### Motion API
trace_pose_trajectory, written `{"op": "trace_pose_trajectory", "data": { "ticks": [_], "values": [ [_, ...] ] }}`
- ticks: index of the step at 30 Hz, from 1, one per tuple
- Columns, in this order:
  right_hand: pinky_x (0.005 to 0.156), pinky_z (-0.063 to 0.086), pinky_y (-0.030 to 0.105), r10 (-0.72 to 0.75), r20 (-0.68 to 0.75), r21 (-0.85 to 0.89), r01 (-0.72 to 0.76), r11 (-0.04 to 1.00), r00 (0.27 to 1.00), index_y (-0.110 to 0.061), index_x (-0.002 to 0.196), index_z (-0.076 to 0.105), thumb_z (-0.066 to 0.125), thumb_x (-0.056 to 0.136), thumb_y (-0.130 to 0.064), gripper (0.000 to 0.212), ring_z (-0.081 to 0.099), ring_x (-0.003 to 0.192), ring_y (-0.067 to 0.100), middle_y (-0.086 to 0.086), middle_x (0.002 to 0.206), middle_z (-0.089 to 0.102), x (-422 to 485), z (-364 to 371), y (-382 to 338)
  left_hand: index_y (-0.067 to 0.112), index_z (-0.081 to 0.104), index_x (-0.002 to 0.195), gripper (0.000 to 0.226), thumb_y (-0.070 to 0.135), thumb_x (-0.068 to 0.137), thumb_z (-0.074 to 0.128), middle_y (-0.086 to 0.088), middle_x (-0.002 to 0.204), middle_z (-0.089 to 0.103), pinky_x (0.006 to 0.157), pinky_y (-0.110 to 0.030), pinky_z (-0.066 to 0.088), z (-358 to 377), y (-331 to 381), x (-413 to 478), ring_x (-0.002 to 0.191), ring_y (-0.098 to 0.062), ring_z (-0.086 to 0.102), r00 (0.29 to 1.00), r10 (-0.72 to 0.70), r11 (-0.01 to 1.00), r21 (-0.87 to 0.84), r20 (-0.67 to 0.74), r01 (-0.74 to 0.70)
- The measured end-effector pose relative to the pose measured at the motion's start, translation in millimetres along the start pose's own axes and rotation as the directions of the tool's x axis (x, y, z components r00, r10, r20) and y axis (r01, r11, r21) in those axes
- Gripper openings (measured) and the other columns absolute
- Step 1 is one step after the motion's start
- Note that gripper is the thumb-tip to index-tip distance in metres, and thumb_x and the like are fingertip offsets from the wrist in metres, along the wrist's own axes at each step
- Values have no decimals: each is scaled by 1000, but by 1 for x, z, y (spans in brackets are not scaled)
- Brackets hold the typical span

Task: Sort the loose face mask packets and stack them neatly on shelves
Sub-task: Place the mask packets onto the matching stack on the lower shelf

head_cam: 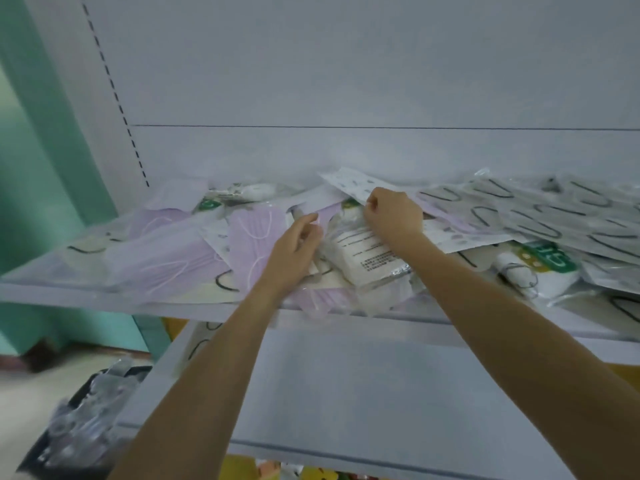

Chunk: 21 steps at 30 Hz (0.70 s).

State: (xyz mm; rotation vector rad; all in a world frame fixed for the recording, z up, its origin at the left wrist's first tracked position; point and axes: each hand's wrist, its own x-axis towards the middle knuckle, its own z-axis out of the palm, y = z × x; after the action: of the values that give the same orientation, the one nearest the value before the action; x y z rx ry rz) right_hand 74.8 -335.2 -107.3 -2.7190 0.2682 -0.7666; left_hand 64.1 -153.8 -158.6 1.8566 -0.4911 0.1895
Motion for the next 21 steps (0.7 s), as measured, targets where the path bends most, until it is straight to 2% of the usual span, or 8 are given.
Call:
{"op": "trace_pose_trajectory", "data": {
  "ticks": [3,6,8,11,14,16,19,21],
  "values": [
    [64,40,28,-116,32,212,106,971,993,-14,100,64,48,89,-22,21,56,79,23,4,90,66,-29,-4,-18,33,27,144,55,52,95,41,4,138,49,102,-34,43,-3,-1,3,126,-8,46,994,-109,981,-158,19,111],
    [71,43,22,-293,195,417,191,889,936,-17,104,67,56,89,-26,20,58,80,11,-4,98,69,-57,-9,-30,31,7,150,68,35,97,49,3,102,60,73,-7,48,-4,-3,4,91,7,58,990,-137,975,-180,-18,132],
    [78,45,22,-288,191,461,173,870,938,-18,109,65,57,90,-29,24,57,83,7,-11,98,65,-68,-14,-27,24,1,151,74,14,97,49,2,78,49,63,-7,45,-5,-5,4,68,-3,54,994,-98,991,-101,-55,92],
    [90,39,33,-77,35,192,69,979,996,-16,124,55,52,91,-36,39,50,112,21,1,121,59,-68,-27,-1,31,3,150,75,-1,94,42,-4,94,56,80,-32,53,-5,1,1,80,-15,55,997,-66,987,-147,-33,60],
    [98,34,42,173,146,-205,-141,968,974,-9,130,44,48,89,-49,58,39,123,32,14,134,46,-65,-36,30,22,29,145,62,-4,91,39,-13,133,49,104,-49,40,-6,3,-1,115,-30,52,999,-40,995,-90,-34,37],
    [90,39,40,250,248,-205,-201,958,936,-8,114,53,44,90,-53,52,48,110,31,15,122,55,-66,-36,40,18,40,139,53,-2,90,40,-10,137,46,105,-38,40,-6,3,-2,118,-26,50,998,-25,1000,-14,-49,25],
    [72,40,32,192,220,-107,-172,979,957,-8,93,59,45,93,-38,33,51,85,25,11,101,64,-68,-36,37,20,44,137,50,3,90,41,-14,130,49,71,-14,41,-7,5,-4,73,-10,50,999,-32,999,-6,-39,31],
    [67,39,30,168,152,-81,-157,984,974,-8,97,61,45,92,-26,24,55,86,26,9,98,65,-73,-35,32,21,45,136,47,6,91,42,-13,129,48,62,-8,38,-7,5,-3,63,-5,45,998,-43,999,-25,-39,42]
  ]
}}
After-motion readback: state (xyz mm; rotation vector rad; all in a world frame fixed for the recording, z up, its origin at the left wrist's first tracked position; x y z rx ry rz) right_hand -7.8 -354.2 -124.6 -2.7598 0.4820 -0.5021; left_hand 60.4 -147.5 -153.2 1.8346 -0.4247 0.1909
